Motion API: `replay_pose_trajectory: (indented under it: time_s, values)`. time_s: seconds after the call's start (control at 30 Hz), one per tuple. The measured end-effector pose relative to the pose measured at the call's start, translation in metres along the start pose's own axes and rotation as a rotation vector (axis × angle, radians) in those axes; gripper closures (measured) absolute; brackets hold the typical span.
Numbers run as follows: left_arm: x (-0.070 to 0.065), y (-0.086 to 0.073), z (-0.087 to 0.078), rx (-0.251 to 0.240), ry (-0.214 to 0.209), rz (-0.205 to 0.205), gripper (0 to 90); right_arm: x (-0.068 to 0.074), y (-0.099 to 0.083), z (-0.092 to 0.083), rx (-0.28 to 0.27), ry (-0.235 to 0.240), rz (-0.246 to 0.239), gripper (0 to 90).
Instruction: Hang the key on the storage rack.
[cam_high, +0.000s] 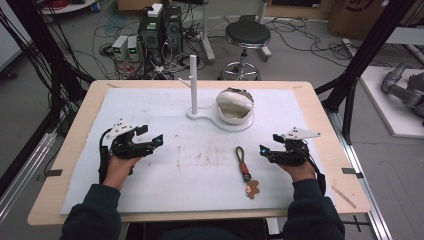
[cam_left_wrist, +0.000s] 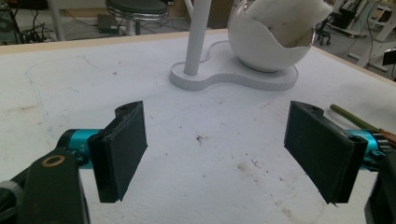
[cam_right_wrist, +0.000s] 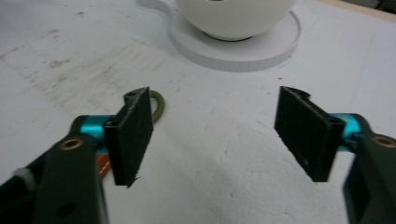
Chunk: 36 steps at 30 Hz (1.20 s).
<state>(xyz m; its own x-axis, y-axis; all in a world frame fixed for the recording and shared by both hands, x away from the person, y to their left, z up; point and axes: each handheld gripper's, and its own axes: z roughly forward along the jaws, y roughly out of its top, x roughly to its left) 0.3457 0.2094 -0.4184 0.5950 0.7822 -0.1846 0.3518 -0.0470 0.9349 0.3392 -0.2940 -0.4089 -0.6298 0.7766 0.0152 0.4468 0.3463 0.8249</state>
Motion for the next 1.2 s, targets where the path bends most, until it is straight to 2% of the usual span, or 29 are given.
replay_pose_trajectory:
  time_s: [0.03, 0.07, 0.1, 0.13, 0.27, 0.37, 0.5, 0.6, 0.67, 0.77, 0.8, 0.83, 0.87, 0.9, 1.0, 1.03, 1.07, 1.1, 1.13, 1.2]
  values:
    - [0.0, 0.0, 0.0, 0.0, 0.0, 0.0, 21.0, 0.0, 0.0, 0.0, 0.0, 0.0, 0.0, 34.0]
    - [0.0, 0.0, 0.0, 0.002, 0.001, 0.003, 21.0, 0.001, -0.001, 0.001, 0.008, 0.022, -0.007, 42.0]
    - [0.0, 0.0, 0.0, 0.003, 0.001, 0.007, 21.0, 0.001, -0.001, 0.001, 0.008, 0.022, -0.007, 42.0]
    - [-0.001, 0.0, 0.001, 0.007, 0.005, 0.013, 21.1, 0.003, -0.001, 0.001, 0.012, 0.05, -0.029, 52.1]
    - [-0.003, 0.0, 0.0, 0.008, 0.015, 0.021, 21.5, 0.007, -0.001, 0.001, 0.034, 0.099, -0.052, 69.0]
    - [-0.003, -0.001, -0.002, 0.0, 0.018, 0.023, 23.6, 0.01, -0.003, 0.006, 0.062, 0.134, -0.063, 73.5]
    - [-0.002, -0.002, 0.0, 0.003, 0.025, 0.015, 23.7, 0.014, -0.004, 0.011, 0.088, 0.155, -0.066, 73.0]
    - [-0.001, -0.003, 0.002, 0.005, 0.024, 0.009, 24.2, 0.019, -0.005, 0.017, 0.103, 0.186, -0.039, 64.0]
    - [-0.001, -0.004, 0.002, 0.009, 0.023, 0.011, 24.2, 0.021, -0.004, 0.021, 0.108, 0.203, -0.024, 61.0]
    - [-0.001, -0.004, 0.002, 0.012, 0.023, 0.016, 24.2, 0.03, -0.004, 0.031, 0.166, 0.249, -0.031, 56.7]
    - [-0.001, -0.004, 0.002, 0.013, 0.023, 0.017, 24.2, 0.03, -0.004, 0.031, 0.166, 0.249, -0.031, 56.7]
    - [-0.001, -0.004, 0.002, 0.012, 0.024, 0.014, 24.2, 0.036, -0.006, 0.037, 0.219, 0.263, -0.065, 56.4]
    - [-0.001, -0.004, 0.001, 0.011, 0.022, 0.014, 24.2, 0.038, -0.007, 0.039, 0.236, 0.266, -0.076, 55.6]
    - [-0.001, -0.004, 0.001, 0.013, 0.021, 0.015, 24.2, 0.039, -0.007, 0.041, 0.242, 0.279, -0.058, 55.4]
    - [-0.001, -0.004, 0.001, 0.013, 0.021, 0.012, 24.2, 0.04, -0.007, 0.043, 0.249, 0.289, -0.051, 54.1]
    - [-0.001, -0.005, 0.002, 0.012, 0.021, 0.01, 24.2, 0.044, -0.009, 0.047, 0.278, 0.299, -0.064, 51.4]
    - [-0.001, -0.005, 0.002, 0.014, 0.021, 0.011, 24.2, 0.047, -0.009, 0.046, 0.274, 0.286, -0.092, 51.1]
    - [-0.001, -0.005, 0.002, 0.014, 0.021, 0.011, 24.2, 0.047, -0.009, 0.046, 0.274, 0.286, -0.092, 51.1]
    - [-0.001, -0.005, 0.002, 0.015, 0.02, 0.012, 24.2, 0.05, -0.009, 0.046, 0.275, 0.266, -0.118, 51.4]
    - [-0.001, -0.005, 0.002, 0.015, 0.019, 0.013, 24.2, 0.049, -0.008, 0.046, 0.275, 0.264, -0.132, 54.8]
